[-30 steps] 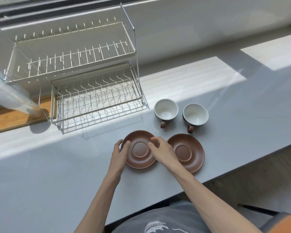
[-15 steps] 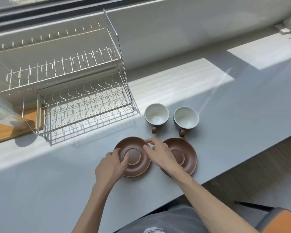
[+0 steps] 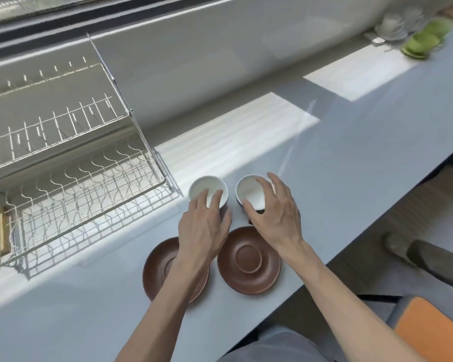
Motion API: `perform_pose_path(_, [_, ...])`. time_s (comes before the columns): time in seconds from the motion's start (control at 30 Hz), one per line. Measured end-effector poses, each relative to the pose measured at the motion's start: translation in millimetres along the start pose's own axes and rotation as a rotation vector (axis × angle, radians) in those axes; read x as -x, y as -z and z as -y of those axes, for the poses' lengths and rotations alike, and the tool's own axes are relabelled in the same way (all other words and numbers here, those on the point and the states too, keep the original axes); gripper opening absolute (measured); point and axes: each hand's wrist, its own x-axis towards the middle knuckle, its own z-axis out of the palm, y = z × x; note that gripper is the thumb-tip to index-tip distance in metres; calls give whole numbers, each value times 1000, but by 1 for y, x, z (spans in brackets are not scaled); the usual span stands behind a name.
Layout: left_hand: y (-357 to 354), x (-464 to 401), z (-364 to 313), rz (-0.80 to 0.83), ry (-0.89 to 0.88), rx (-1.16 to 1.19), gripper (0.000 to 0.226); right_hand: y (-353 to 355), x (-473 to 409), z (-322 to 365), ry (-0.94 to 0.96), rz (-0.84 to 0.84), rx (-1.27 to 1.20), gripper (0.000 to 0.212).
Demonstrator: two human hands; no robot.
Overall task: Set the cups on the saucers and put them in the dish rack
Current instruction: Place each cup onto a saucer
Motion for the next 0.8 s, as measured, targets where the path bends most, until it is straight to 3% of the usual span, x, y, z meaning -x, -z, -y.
perform_pose_path(0.1, [-13, -13, -23, -2, -20, 186, 51, -2, -7, -20, -116, 42, -4, 62])
perform_pose_path(0.27, [-36, -27, -44, 88, 104, 520, 60, -11, -15, -39, -287, 139, -127, 66])
perform_pose_path(0.47, [-47, -42, -47, 301, 383, 915, 68, -25, -30, -50, -496, 301, -319, 65])
perform_pose_path(0.5, [-49, -45, -46, 326, 439, 996, 65, -27, -32, -50, -536, 317, -362, 63])
perform_pose_path(0.6, [-53, -54, -42, 378, 556, 1216, 26, -27, -35, -50, -676, 333, -575, 63])
perform_pose_path(0.8, [-50, -58, -36, 418, 636, 1370, 34, -22, -36, -47, -777, 287, -711, 57])
